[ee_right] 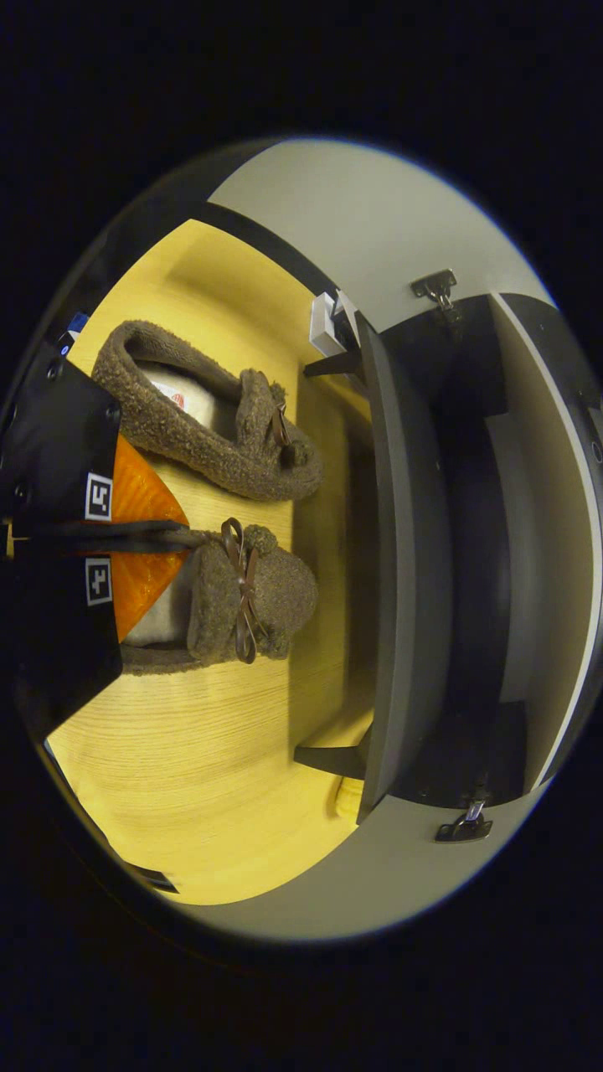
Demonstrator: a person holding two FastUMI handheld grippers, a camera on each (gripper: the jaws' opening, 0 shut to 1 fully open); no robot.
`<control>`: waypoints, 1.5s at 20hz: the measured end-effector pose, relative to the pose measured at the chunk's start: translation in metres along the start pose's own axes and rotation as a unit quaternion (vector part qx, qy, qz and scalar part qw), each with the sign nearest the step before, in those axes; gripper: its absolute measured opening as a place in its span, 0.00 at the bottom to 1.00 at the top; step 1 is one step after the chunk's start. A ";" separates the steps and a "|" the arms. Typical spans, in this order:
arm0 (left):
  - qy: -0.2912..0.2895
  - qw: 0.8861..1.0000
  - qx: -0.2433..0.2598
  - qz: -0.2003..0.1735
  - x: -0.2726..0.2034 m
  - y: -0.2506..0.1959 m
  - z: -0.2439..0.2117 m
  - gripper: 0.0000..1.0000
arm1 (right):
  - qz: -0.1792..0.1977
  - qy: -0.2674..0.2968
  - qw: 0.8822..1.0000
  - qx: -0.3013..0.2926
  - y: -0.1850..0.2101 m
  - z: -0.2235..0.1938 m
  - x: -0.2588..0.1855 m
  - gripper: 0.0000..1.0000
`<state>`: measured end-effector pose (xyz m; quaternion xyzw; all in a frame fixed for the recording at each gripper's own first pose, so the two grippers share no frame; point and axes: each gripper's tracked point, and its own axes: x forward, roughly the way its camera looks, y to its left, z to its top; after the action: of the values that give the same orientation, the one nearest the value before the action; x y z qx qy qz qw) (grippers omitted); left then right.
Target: Grab one shoe with the right hand and put it into the shoe cabinet, grab the other shoe with the left hand and put it into the shoe cabinet; then close the right door with the right hand and the left door with the left hand.
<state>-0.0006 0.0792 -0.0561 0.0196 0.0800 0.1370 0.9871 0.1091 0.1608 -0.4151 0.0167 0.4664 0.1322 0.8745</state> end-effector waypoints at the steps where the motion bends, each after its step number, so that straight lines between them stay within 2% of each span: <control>1: 0.000 1.000 -0.003 -0.001 0.001 -0.001 0.000 1.00 | 0.012 -0.011 1.000 -0.004 0.005 0.005 -0.004 0.02; 3: -0.003 1.000 -0.008 -0.002 0.001 -0.002 0.002 0.96 | 0.024 -0.031 0.999 -0.012 0.010 0.017 -0.015 0.02; 4: -0.005 1.000 -0.011 -0.005 0.000 -0.004 0.003 1.00 | 0.029 -0.040 0.999 -0.014 0.013 0.022 -0.020 0.02; 9: -0.018 1.000 -0.009 -0.019 -0.002 -0.014 0.011 1.00 | 0.039 -0.105 0.993 -0.047 0.022 0.060 -0.050 0.01; 12: -0.024 0.999 -0.013 -0.026 -0.003 -0.020 0.014 1.00 | 0.043 -0.141 0.989 -0.032 0.024 0.087 -0.075 0.01; 13: -0.027 0.999 -0.014 -0.029 -0.004 -0.022 0.016 0.88 | 0.044 -0.154 0.987 -0.026 0.025 0.099 -0.084 0.01; 16: -0.032 0.999 -0.014 -0.035 -0.004 -0.026 0.018 1.00 | 0.054 -0.196 0.979 -0.021 0.028 0.141 -0.115 0.01; 20: -0.035 0.998 -0.022 -0.040 -0.002 -0.033 0.019 1.00 | 0.058 -0.247 0.967 -0.024 0.028 0.195 -0.155 0.01; 22: -0.037 0.998 -0.021 -0.039 -0.001 -0.034 0.020 0.96 | 0.063 -0.266 0.962 -0.011 0.023 0.221 -0.169 0.00; 23: -0.038 0.998 -0.020 -0.039 -0.001 -0.034 0.020 1.00 | 0.061 -0.276 0.959 -0.005 0.020 0.231 -0.178 0.00; 24: -0.038 0.998 -0.020 -0.038 0.000 -0.034 0.019 0.96 | 0.055 -0.287 0.956 -0.001 0.015 0.244 -0.183 0.00; 30: -0.030 0.999 -0.017 -0.032 0.007 -0.037 0.011 0.96 | 0.038 -0.332 0.942 0.003 -0.005 0.319 -0.192 0.00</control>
<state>0.0175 0.0456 -0.0480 0.0039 0.0489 0.1062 0.9931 0.2702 0.1391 -0.0798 0.0800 0.1490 0.1504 0.9741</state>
